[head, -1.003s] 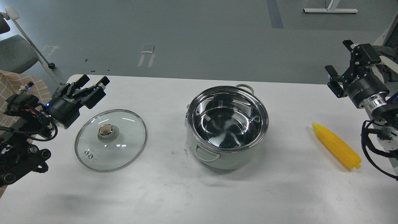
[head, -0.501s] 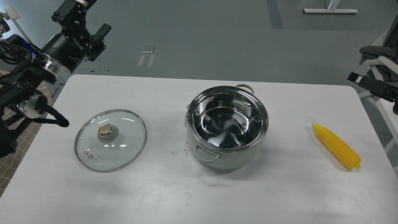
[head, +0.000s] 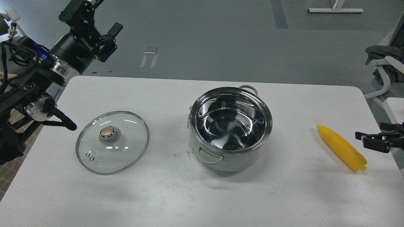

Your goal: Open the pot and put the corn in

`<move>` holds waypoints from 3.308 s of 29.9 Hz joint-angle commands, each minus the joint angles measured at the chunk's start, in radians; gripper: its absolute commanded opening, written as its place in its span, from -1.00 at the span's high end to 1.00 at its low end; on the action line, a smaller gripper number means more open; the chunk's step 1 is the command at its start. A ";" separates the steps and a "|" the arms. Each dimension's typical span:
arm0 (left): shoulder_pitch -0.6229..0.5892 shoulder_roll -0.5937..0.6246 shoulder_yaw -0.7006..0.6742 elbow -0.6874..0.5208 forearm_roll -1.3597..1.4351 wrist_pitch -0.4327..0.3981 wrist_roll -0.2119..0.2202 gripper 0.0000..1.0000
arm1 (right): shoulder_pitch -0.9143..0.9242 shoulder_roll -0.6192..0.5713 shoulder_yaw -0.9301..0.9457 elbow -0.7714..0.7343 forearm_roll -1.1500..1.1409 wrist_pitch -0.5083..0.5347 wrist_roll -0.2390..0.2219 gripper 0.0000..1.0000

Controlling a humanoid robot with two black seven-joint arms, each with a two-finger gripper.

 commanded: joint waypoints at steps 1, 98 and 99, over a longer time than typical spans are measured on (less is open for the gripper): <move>0.011 0.000 -0.002 -0.005 0.002 -0.001 0.000 -0.94 | 0.002 0.079 -0.047 -0.072 -0.016 -0.022 0.000 -0.97; 0.023 -0.025 -0.020 -0.024 0.009 -0.001 0.000 -0.94 | 0.790 0.809 -0.879 0.029 0.378 -0.074 0.000 -0.94; 0.022 -0.025 -0.021 -0.026 0.009 -0.001 0.000 -0.94 | 0.796 0.806 -0.874 0.029 0.392 -0.074 0.000 -0.95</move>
